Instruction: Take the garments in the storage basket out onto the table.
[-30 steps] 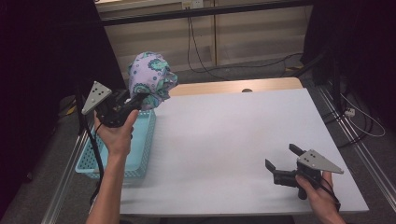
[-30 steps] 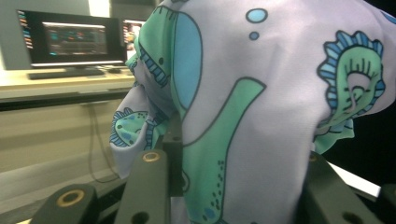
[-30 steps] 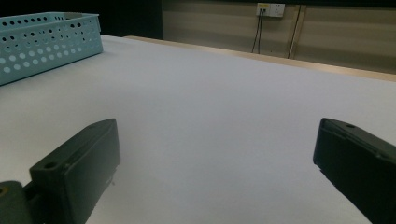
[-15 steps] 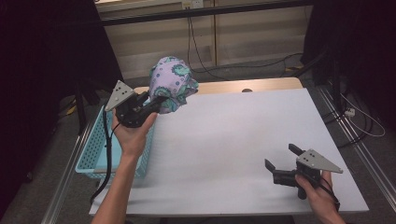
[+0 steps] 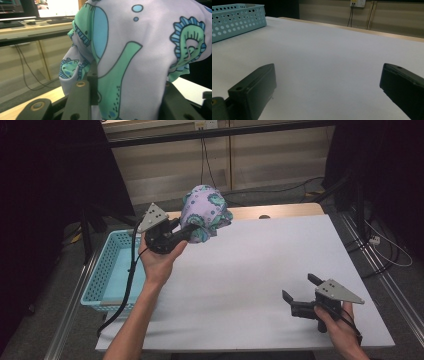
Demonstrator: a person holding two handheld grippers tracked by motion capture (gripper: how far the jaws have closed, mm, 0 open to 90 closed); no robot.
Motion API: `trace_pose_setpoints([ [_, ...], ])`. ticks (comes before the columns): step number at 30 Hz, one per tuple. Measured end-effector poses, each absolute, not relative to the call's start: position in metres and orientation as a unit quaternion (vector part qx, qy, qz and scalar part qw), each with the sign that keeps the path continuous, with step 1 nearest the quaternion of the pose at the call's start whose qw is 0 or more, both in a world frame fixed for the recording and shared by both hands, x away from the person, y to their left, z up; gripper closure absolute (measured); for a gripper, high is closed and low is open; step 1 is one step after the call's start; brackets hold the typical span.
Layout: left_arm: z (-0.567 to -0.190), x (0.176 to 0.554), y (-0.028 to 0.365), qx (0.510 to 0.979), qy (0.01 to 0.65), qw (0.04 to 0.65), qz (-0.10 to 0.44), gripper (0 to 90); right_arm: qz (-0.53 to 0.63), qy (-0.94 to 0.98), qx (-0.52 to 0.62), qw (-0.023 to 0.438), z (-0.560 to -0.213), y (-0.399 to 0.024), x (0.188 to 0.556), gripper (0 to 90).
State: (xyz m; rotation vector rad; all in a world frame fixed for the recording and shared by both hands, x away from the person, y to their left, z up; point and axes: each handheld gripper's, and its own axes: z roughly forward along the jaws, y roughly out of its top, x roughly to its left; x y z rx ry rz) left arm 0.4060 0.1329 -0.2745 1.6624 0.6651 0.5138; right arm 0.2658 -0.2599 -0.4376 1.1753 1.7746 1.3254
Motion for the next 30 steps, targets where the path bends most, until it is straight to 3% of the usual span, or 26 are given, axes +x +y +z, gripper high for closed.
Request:
trace_pose_setpoints([
  [30,-0.355,0.421,0.069,0.819,0.291,0.475,0.138,64.0,0.505,0.672,0.443,0.312,-0.436,-0.261,0.263,0.7],
])
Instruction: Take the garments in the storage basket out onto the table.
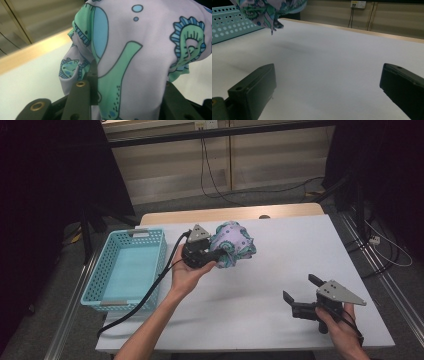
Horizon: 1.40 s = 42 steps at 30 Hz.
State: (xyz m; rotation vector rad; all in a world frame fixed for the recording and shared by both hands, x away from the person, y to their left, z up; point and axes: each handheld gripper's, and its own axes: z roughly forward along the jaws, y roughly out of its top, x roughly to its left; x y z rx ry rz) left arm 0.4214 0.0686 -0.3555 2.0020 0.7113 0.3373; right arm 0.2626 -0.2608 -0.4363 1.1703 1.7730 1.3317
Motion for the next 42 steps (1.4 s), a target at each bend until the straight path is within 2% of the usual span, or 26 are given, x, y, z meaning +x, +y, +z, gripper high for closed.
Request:
trace_pose_setpoints([
  [9,-0.38,0.429,0.059,0.84,0.3,0.428,0.144,63.8,0.505,0.672,0.443,0.311,-0.436,-0.261,0.262,0.6],
  [19,-0.407,0.443,0.057,0.86,0.327,0.374,0.122,62.2,0.505,0.673,0.442,0.312,-0.436,-0.261,0.262,0.6],
  [38,-0.431,0.444,0.046,0.866,0.314,0.372,0.116,56.7,0.505,0.674,0.441,0.31,-0.436,-0.26,0.262,0.6],
  [41,-0.435,0.446,0.044,0.866,0.311,0.378,0.102,52.4,0.505,0.674,0.441,0.31,-0.436,-0.26,0.262,0.7],
  [42,-0.436,0.442,0.041,0.871,0.297,0.37,0.124,52.1,0.505,0.675,0.44,0.31,-0.436,-0.26,0.262,0.7],
])
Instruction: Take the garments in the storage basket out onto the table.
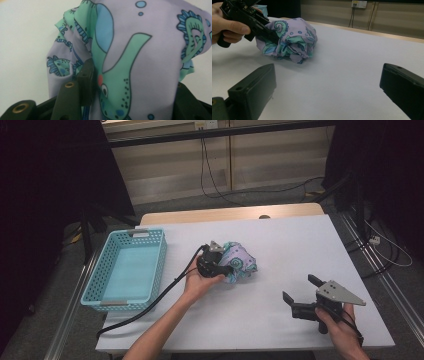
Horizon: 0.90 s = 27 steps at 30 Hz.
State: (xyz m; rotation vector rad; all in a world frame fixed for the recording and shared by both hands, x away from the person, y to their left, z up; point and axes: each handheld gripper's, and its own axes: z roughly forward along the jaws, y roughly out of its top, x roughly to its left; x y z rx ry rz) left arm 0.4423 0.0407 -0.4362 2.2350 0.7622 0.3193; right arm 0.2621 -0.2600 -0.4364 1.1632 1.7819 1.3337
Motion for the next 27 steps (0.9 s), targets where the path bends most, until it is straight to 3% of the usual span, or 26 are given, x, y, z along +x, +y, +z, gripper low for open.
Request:
trace_pose_setpoints([
  [13,-0.4452,0.4387,0.0356,0.872,0.273,0.378,0.15,36.2,0.505,0.675,0.441,0.309,-0.4369,-0.26,0.2624,0.6],
  [27,-0.4378,0.4353,0.0348,0.871,0.262,0.388,0.15,7.4,0.507,0.674,0.442,0.306,-0.4379,-0.2625,0.2629,0.6],
])
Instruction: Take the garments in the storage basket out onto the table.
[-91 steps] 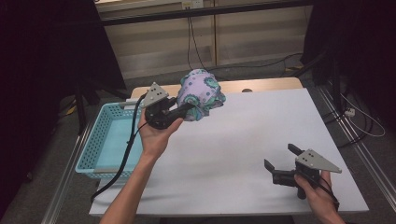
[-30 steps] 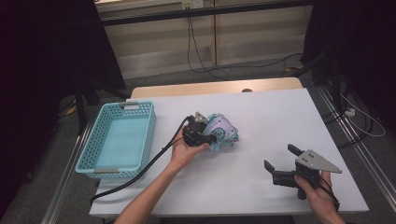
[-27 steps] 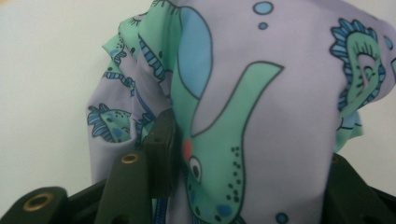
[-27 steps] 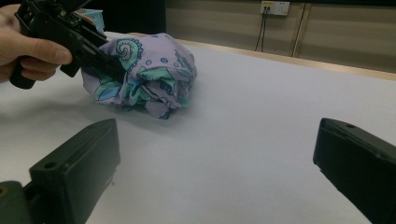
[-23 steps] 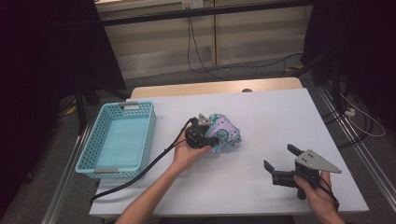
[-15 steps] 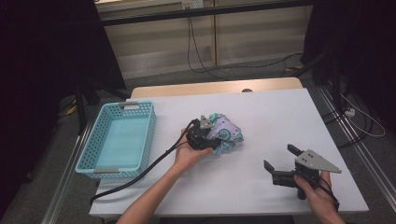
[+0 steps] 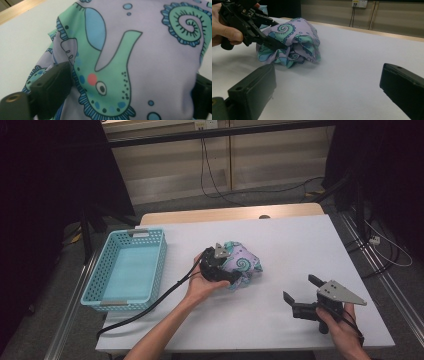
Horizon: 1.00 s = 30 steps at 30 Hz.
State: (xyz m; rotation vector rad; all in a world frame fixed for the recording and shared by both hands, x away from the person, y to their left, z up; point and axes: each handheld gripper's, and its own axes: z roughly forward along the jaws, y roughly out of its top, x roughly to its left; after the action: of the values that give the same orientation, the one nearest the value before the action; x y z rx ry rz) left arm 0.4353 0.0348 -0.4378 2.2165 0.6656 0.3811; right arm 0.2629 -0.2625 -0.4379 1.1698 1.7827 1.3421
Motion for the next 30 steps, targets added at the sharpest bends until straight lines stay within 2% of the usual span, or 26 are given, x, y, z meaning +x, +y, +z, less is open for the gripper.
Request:
trace_pose_setpoints([
  [5,-0.434,0.436,0.036,0.869,0.262,0.395,0.142,4.0,0.507,0.672,0.445,0.304,-0.439,-0.263,0.264,0.7],
  [14,-0.423,0.431,0.04,0.861,0.26,0.411,0.15,4.0,0.509,0.673,0.445,0.302,-0.439,-0.264,0.265,0.7],
  [21,-0.408,0.424,0.044,0.842,0.247,0.452,0.16,4.1,0.508,0.671,0.445,0.305,-0.438,-0.265,0.265,0.7],
  [30,-0.399,0.416,0.05,0.834,0.251,0.461,0.169,4.0,0.508,0.669,0.447,0.306,-0.437,-0.264,0.263,0.7],
])
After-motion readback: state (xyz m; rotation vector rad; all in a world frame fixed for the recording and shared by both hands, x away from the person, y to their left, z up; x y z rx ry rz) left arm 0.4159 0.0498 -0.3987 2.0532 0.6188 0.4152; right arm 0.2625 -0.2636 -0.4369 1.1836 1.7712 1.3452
